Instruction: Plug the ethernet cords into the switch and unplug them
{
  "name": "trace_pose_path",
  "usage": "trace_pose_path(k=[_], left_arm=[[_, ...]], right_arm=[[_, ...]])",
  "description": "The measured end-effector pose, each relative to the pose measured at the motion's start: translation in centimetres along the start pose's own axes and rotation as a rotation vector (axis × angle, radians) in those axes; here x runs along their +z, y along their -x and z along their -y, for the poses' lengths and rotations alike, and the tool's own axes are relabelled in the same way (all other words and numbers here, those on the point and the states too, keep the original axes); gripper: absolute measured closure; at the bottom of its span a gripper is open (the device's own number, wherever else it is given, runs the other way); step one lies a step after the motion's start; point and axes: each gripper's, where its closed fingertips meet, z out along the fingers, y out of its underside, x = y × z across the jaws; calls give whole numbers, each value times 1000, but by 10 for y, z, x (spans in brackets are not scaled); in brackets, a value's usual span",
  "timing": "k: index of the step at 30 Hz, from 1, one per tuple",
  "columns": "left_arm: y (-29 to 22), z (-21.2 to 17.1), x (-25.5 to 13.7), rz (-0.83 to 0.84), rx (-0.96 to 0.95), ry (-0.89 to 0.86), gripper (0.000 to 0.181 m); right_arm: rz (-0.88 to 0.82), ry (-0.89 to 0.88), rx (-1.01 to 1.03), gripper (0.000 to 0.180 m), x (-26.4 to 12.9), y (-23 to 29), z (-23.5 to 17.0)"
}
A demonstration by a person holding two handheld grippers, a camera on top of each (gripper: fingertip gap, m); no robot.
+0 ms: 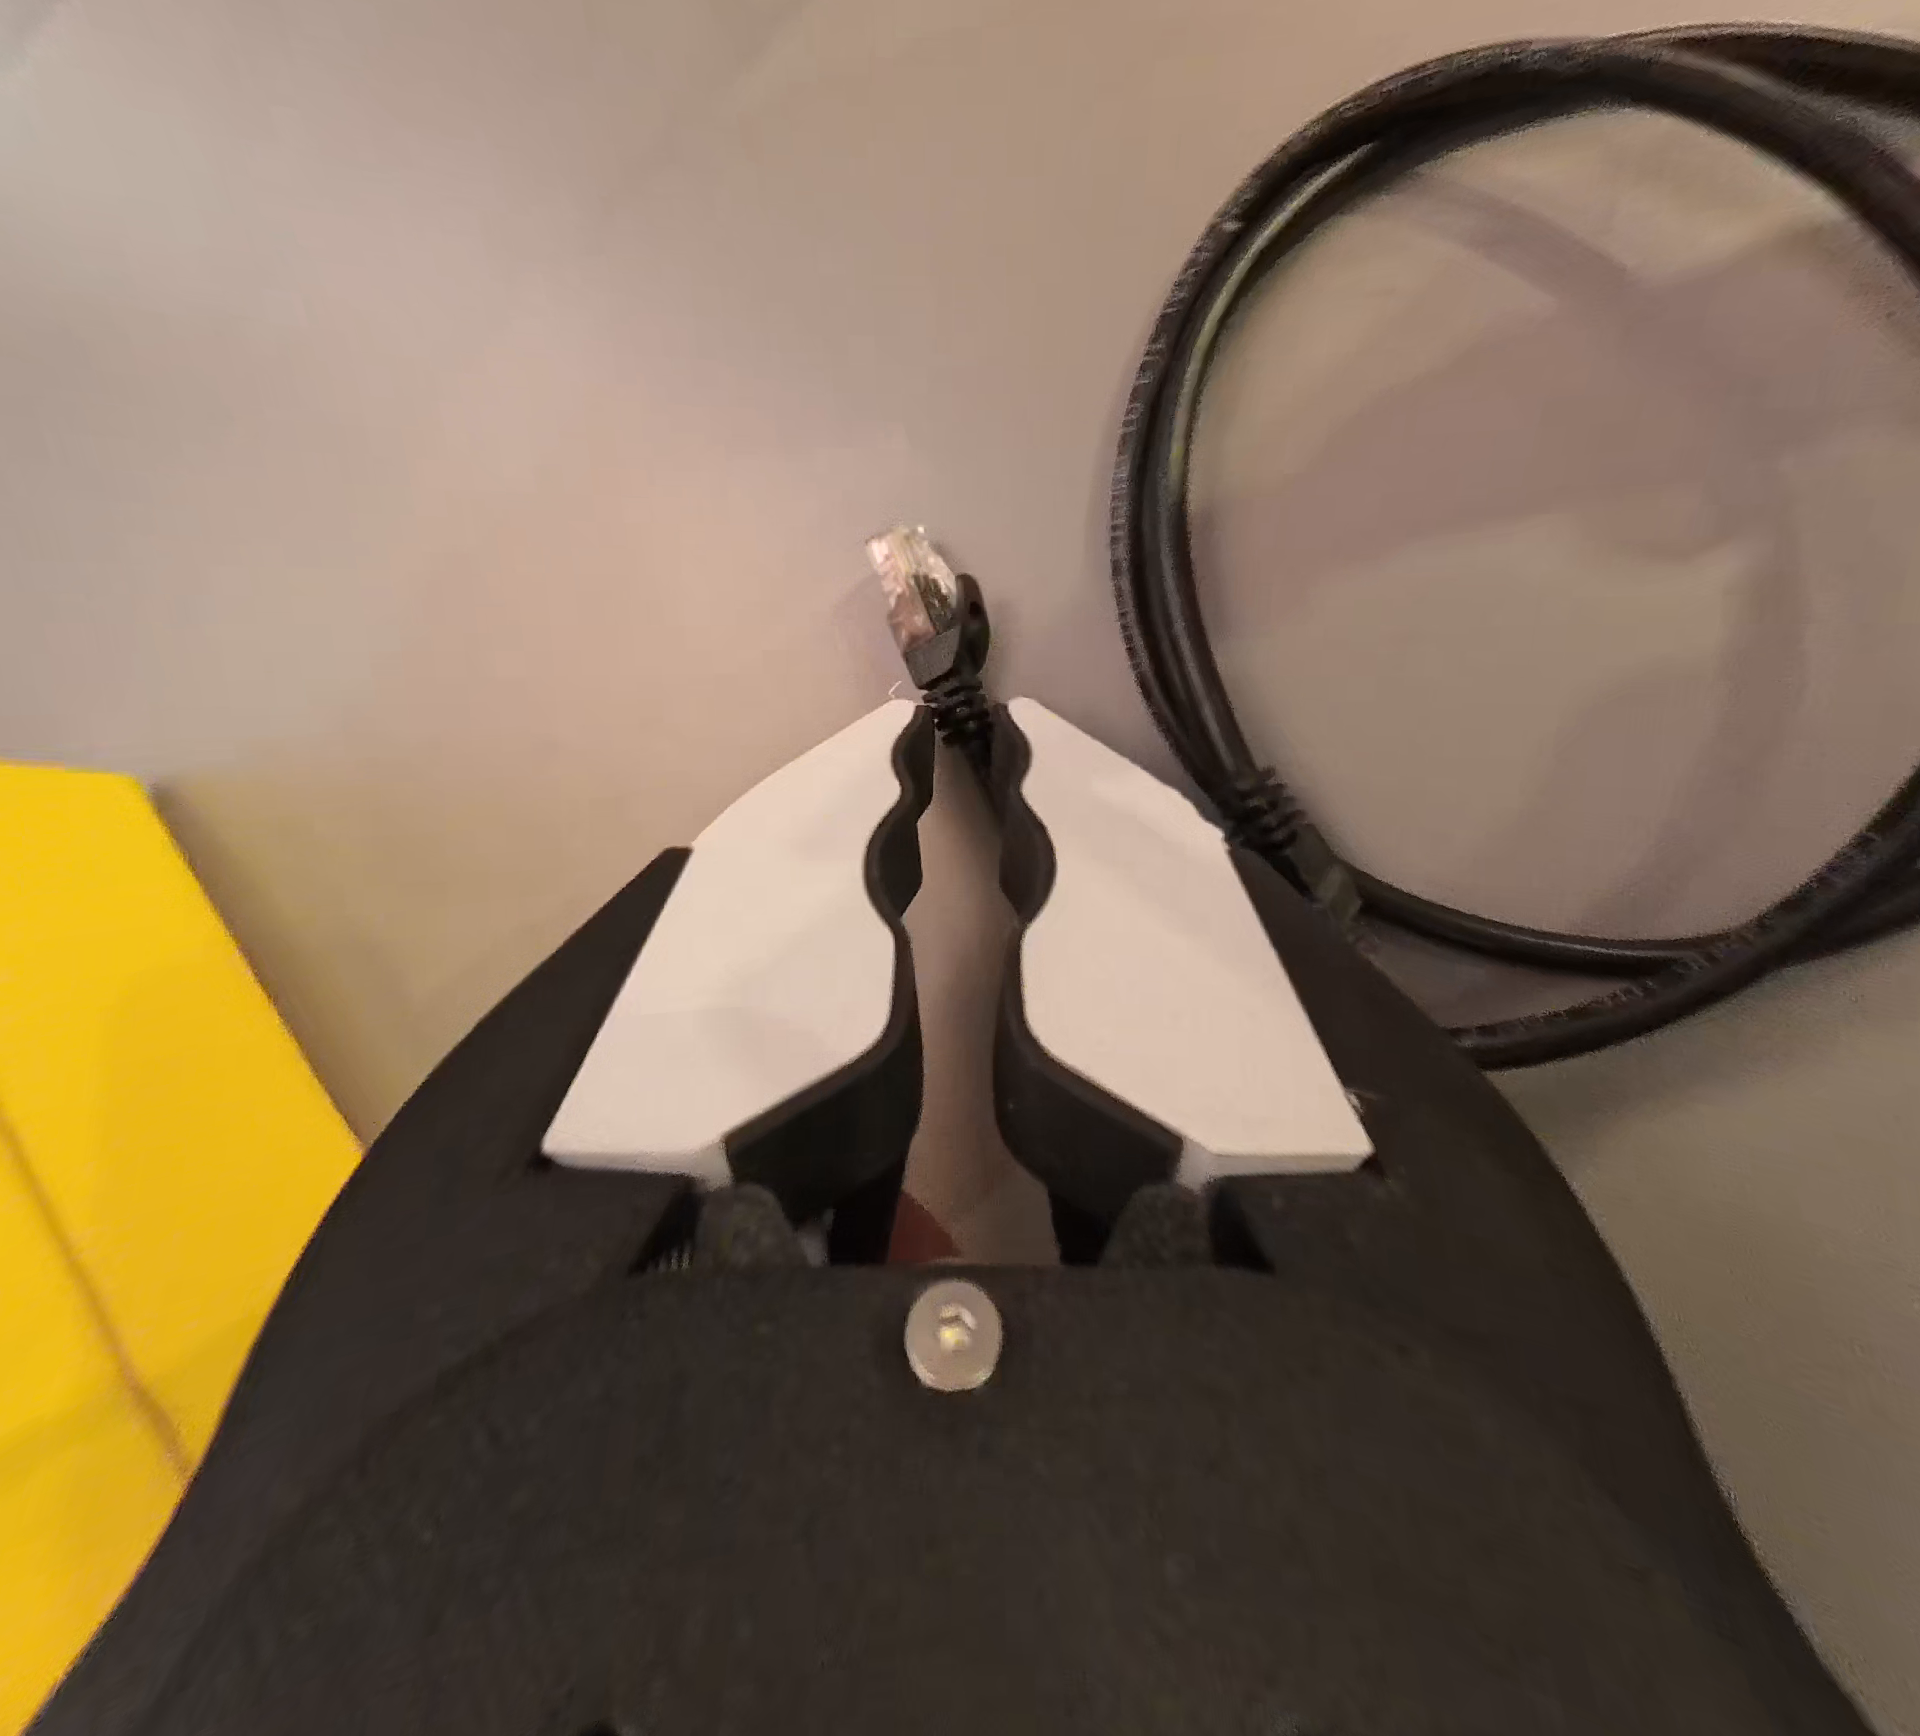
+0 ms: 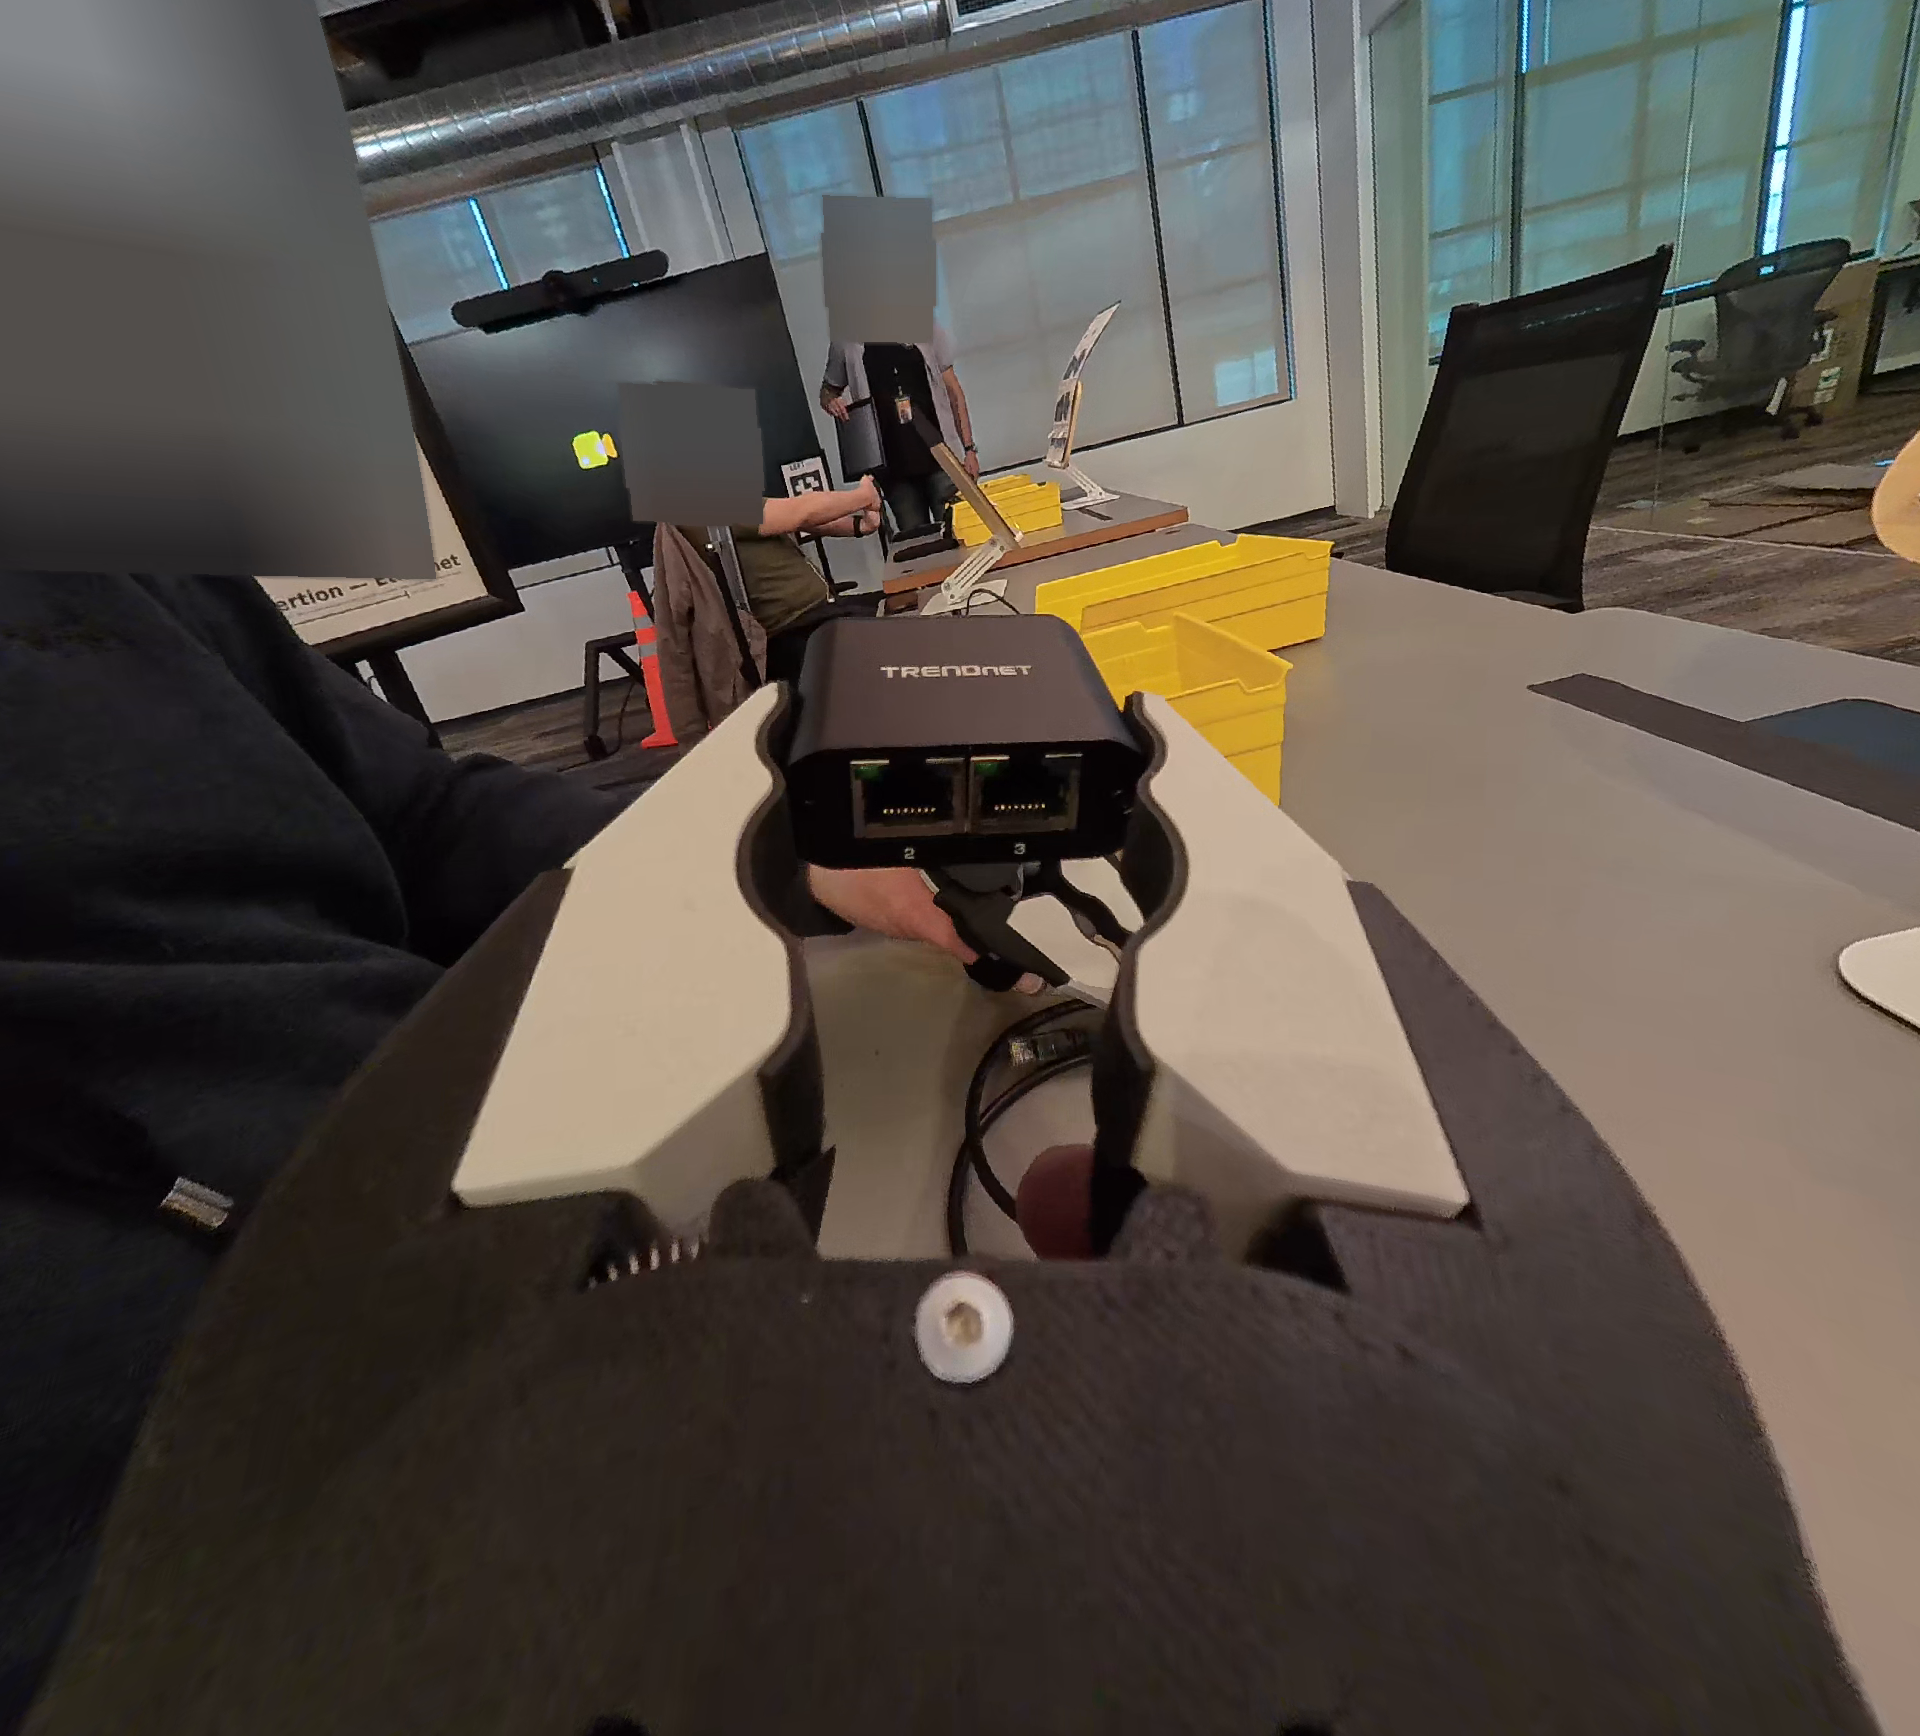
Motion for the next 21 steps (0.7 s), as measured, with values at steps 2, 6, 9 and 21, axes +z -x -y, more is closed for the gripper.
trace_pose_path(k=[2,6,9,21], left_arm=[[3,5,-3,8,30,-34,171],[1,26,-17,-86,76,-115,172],[4,50,-35,-184,70,-194,172],[-12,134,-116,-666,177,-343,173]], right_arm=[[-5,5,0,119,0,-1,-2],[-16,24,-10,119,1,-4,-7],[-26,38,-28,119,2,-6,-10],[-1,-12,-142,118,1,-10,3]])
